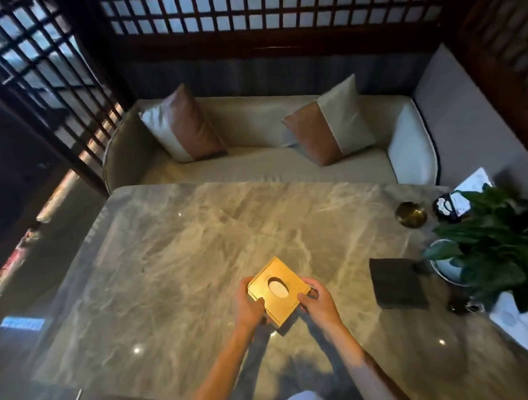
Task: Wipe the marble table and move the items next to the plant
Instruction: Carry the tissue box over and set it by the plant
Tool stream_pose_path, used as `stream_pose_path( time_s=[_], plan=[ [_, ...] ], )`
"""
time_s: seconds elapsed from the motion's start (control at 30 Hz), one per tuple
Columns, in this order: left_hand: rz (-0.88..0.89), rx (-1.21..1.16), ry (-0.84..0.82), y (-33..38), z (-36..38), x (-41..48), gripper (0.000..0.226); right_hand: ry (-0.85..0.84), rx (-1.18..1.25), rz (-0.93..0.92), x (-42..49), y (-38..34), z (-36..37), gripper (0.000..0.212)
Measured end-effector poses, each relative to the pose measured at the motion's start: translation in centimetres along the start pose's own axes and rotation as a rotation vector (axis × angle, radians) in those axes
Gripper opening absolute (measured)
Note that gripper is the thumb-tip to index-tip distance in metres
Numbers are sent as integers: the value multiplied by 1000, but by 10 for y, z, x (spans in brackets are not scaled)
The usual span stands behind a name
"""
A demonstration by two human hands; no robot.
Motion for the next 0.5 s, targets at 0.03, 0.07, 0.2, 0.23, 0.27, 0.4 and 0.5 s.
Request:
stream_pose_path(
  time_s=[0.03,0.07,0.2,0.23,0.27,0.4,0.5],
  plan=[
    [-4,0,-23,-19,8,11,58,17,4,15,0,7,-6,33],
    [-3,10,-43,-20,16,7,57,35,4,25,-2,11,-12,30],
    [-49,47,-162,6,43,-32,48,166,-3,113,-14,42,-34,20],
    [-67,37,-217,9,53,-37,47,193,8,128,-18,50,-41,18],
    [-79,20,-263,8,63,-39,50,214,31,133,-23,57,-48,20],
    [-60,59,-398,-6,104,-51,54,223,41,249,-25,122,-83,36],
    [-32,156,-444,-17,132,-63,62,177,-7,308,-10,185,-120,60]
  ],
)
Point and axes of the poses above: each hand's wrist, its own x-axis towards the middle knuckle, its own z-axis out of the palm, y = z × x, the point moved 6 cm from there along x, towards the middle knuckle, and after that the axes turned 8 degrees about -x, right-handed, at the moved point
